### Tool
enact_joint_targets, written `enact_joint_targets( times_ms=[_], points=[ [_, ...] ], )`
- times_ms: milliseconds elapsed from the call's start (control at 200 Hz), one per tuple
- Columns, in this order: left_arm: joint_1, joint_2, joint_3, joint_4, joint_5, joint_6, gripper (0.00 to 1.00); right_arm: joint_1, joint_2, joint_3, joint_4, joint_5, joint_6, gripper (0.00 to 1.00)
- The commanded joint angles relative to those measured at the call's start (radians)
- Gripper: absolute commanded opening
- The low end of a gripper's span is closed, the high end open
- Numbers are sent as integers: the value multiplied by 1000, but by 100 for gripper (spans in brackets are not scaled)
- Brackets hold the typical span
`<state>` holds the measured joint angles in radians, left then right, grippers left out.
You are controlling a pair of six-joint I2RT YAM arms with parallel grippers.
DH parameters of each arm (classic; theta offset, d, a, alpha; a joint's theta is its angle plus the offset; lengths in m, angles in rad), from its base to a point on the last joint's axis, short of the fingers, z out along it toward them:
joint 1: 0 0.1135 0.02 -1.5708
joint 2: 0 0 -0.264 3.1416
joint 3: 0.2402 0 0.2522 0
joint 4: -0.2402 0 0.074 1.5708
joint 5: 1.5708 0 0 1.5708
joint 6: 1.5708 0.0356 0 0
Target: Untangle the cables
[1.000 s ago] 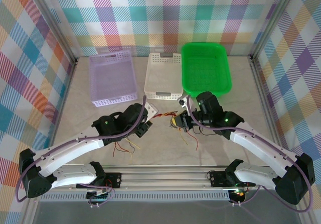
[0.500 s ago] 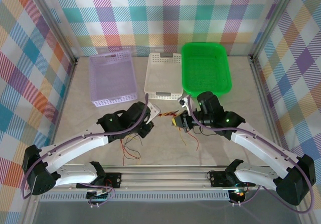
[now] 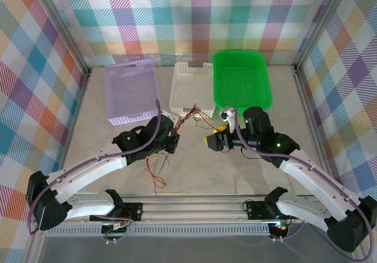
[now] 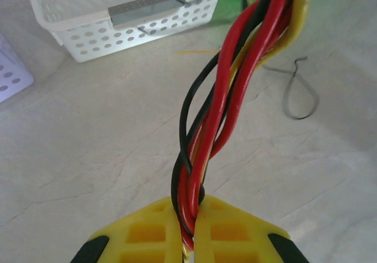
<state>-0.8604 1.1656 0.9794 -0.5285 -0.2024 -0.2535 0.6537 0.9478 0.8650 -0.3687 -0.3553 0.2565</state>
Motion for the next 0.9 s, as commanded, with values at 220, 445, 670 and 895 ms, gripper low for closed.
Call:
enact_joint_targets(
  times_ms=[220,445,670,895],
  points=[
    [-4,49,-9,206,103,-201,0,-6,-49,-59,190,-202,150,61],
    [-51,66,-48,338,196,-179,0,-6,17,-111,319,-186,219,52],
    [-84,82,-54,393,266,-151,0,-6,3,-143,382,-90,216,46],
    [-94,96,-57,403,281,-142,0,-8,17,-139,361,39,211,40]
  ],
)
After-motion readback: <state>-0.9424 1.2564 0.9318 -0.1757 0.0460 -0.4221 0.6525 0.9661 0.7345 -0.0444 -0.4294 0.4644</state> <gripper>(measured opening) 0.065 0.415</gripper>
